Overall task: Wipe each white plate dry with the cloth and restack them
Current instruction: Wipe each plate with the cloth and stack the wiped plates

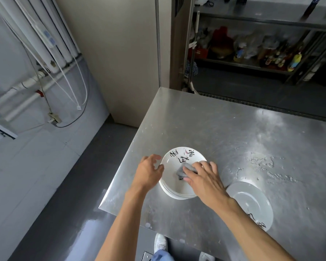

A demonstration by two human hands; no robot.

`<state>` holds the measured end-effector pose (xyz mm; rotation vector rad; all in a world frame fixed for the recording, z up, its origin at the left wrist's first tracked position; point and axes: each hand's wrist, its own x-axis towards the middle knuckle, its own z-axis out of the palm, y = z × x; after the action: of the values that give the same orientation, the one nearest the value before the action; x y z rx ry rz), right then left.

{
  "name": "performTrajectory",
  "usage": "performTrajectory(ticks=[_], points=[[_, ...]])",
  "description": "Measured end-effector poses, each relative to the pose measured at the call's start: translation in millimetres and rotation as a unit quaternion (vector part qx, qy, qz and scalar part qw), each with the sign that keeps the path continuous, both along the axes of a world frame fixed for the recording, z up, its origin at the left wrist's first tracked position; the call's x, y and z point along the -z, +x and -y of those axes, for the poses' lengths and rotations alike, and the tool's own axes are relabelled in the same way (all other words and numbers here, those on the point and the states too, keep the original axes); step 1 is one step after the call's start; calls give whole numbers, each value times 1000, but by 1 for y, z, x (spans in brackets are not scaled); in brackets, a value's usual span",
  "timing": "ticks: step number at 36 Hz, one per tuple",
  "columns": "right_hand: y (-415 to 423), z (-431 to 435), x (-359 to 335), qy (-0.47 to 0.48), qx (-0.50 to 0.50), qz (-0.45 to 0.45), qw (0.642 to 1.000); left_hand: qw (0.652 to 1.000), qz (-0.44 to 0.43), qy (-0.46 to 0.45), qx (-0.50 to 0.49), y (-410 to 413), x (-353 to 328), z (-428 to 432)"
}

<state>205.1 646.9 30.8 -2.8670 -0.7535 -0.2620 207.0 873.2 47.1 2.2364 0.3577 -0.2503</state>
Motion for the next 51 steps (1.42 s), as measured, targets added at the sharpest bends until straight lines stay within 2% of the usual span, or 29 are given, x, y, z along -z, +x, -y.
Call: performTrajectory(ticks=[2, 6, 12, 17, 22, 30, 34, 40, 45, 51], points=[[-4, 0, 5, -8, 30, -22, 999, 1000, -17, -5, 7, -1, 2, 2], [-2, -1, 2, -1, 61, -147, 987, 999, -43, -9, 6, -1, 5, 5], [2, 1, -6, 43, 41, -184, 981, 999, -30, -7, -20, 0, 7, 13], [2, 2, -5, 56, 51, -189, 979, 992, -29, -106, -63, -2, 4, 16], [0, 2, -6, 60, 50, -193, 978, 970, -56, -213, -98, -6, 1, 16], [-3, 0, -9, 88, 66, -188, 976, 917, -88, -380, -83, -15, -8, 8], [-3, 2, -7, 99, 70, -178, 977, 911, -106, -393, -67, -17, -12, 8], [-1, -1, -5, 89, 92, -60, 990, 913, -94, -393, -62, -25, -18, 9], [8, -10, -14, 121, 94, -34, 988, 914, -82, -396, -43, -35, -24, 9], [17, -27, -31, 111, 25, 0, 993, 913, -53, -403, -31, -42, -32, 15]])
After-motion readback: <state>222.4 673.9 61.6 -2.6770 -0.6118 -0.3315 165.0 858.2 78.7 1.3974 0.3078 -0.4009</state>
